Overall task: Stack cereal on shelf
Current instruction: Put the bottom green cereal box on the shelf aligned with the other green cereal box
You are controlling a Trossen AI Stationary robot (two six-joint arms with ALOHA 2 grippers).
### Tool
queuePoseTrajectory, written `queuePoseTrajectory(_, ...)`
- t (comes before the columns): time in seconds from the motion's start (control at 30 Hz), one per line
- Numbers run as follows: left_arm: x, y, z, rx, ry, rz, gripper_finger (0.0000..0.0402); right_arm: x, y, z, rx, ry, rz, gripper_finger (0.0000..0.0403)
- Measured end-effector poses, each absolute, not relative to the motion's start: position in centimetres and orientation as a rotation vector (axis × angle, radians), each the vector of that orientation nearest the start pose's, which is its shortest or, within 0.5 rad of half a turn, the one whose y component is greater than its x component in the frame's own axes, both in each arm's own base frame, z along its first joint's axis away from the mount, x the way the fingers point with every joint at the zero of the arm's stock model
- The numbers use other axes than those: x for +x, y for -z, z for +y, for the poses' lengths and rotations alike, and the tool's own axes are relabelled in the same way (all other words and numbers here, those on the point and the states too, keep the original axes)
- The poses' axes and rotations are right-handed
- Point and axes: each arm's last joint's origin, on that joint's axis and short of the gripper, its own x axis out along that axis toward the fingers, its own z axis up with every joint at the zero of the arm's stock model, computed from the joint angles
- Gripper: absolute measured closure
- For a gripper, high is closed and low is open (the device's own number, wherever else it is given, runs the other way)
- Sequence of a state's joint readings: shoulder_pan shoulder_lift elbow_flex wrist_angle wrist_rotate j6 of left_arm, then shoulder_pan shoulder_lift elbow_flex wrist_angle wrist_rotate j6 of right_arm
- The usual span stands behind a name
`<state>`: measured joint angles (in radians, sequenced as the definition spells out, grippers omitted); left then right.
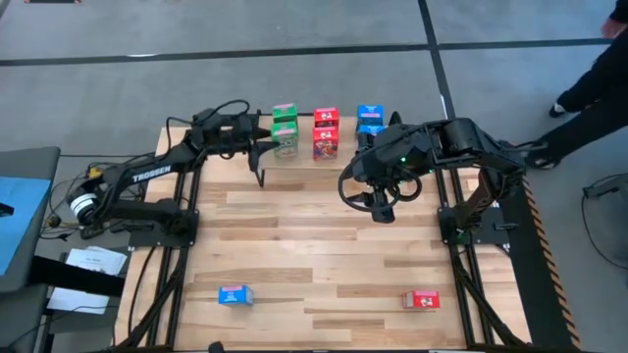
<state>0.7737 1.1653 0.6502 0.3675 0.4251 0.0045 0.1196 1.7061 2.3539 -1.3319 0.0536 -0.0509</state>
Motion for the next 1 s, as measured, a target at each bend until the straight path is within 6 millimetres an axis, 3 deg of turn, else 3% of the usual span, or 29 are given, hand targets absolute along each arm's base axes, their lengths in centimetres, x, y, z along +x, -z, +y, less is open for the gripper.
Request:
queuePoseTrajectory(0.4,19.3,-25.2,18.2,-0.104,-0.317,0.119,0.0225,28.8,-50.0,3.3,-0.109,-0.081,0.680,0.0147)
queuePoseTrajectory(1.0,19.3,-25.0,18.3,-0.061,-0.320,0.137,0.0218,28.8,-49.9,3.2,-0.108,-0.077,0.681,0.0147)
